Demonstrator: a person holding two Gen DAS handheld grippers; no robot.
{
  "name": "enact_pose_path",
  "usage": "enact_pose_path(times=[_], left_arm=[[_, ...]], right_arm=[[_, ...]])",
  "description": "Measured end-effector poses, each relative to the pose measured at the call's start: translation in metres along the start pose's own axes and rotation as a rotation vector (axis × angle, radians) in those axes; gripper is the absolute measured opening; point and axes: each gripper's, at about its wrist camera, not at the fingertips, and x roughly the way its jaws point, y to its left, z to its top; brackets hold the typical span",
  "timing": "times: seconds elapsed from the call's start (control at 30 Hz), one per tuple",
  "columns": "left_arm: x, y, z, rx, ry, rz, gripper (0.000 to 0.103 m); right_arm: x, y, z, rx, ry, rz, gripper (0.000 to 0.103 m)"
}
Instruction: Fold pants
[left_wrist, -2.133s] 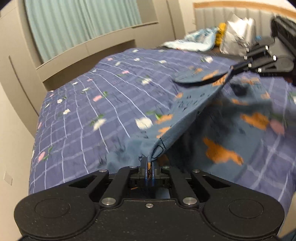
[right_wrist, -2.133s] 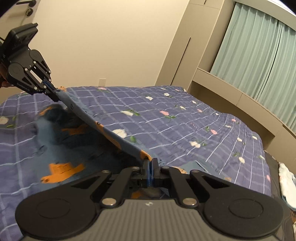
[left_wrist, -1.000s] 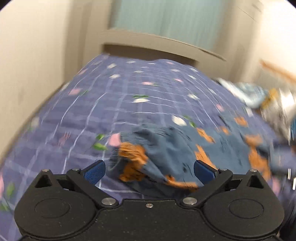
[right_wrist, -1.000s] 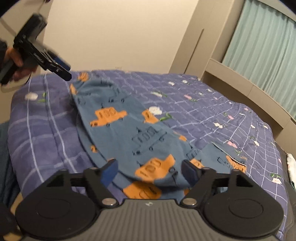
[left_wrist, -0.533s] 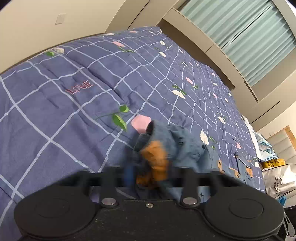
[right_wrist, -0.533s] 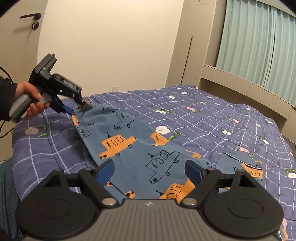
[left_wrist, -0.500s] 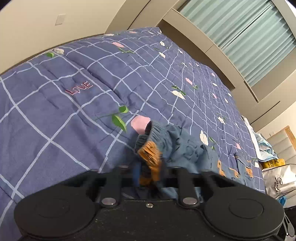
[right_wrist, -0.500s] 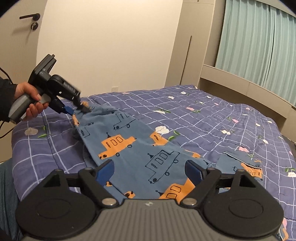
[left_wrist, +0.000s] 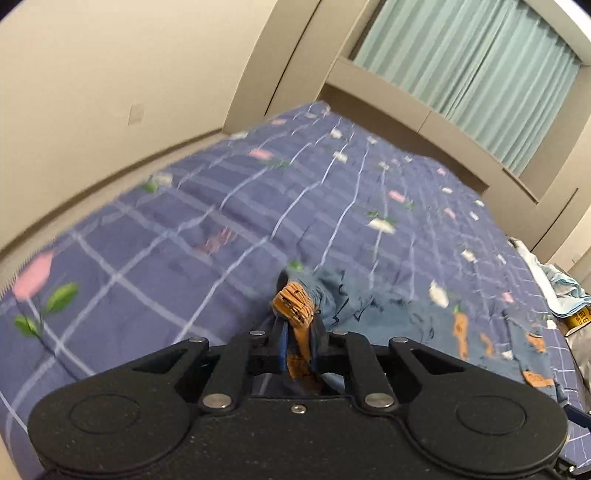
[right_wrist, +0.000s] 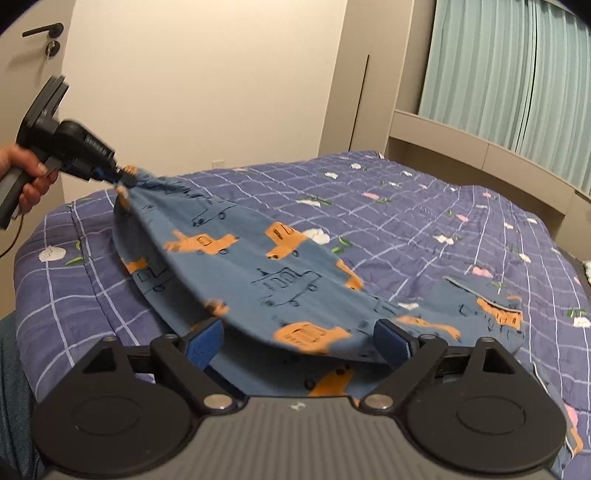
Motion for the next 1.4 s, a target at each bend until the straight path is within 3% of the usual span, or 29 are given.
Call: enact_pose_path(times=[0.03, 0.07, 0.13, 0.2, 0.37, 0.53, 0.7, 0.83, 0.93, 1.07, 1.23, 1.3, 1.4], left_arm=[[0.002, 0.001, -0.003, -0.010, 0.008, 0.006, 0.017], [0.001, 0.003, -0.005, -0.014, 0.008, 0.010, 0.026], [-0.002, 0.001, -0.008, -0.020, 0.006, 0.022, 0.050], [-0.008, -0.005, -0.010, -0.014, -0.017, 0.042, 0.082], [-0.025, -0.041, -0.022, 0.063, -0.073, 0.080, 0.102], [-0.023, -0.102, -0.048, 0.177, -0.078, 0.049, 0.102], [-0.003, -0.173, -0.084, 0.273, -0.028, -0.073, 0.102], [0.007, -0.239, -0.113, 0.407, -0.042, -0.200, 0.102], [0.016, -0.285, -0.133, 0.536, -0.059, -0.246, 0.102], [0.031, -0.323, -0.150, 0.640, -0.051, -0.234, 0.102], [0.049, -0.340, -0.154, 0.621, 0.007, -0.253, 0.102], [0.053, -0.339, -0.152, 0.589, 0.028, -0.265, 0.102], [0.061, -0.339, -0.151, 0.559, 0.053, -0.271, 0.102]], right_arm=[[0.000, -0.001, -0.001, 0.007, 0.004, -0.002, 0.092], [0.000, -0.002, -0.001, 0.013, 0.006, -0.003, 0.093], [-0.002, -0.005, -0.004, 0.029, 0.007, -0.009, 0.096], [-0.006, -0.012, -0.006, 0.054, 0.006, -0.018, 0.101], [-0.026, -0.048, -0.016, 0.113, 0.014, -0.096, 0.103], [-0.043, -0.107, -0.034, 0.166, 0.063, -0.222, 0.103], [-0.046, -0.165, -0.052, 0.229, 0.134, -0.297, 0.103], [-0.044, -0.206, -0.063, 0.284, 0.156, -0.285, 0.103], [-0.037, -0.231, -0.066, 0.289, 0.174, -0.240, 0.099], [-0.018, -0.262, -0.066, 0.336, 0.204, -0.136, 0.087], [0.003, -0.289, -0.067, 0.404, 0.246, -0.053, 0.069], [0.006, -0.295, -0.071, 0.434, 0.254, -0.014, 0.045], [0.006, -0.294, -0.075, 0.454, 0.254, 0.009, 0.022]])
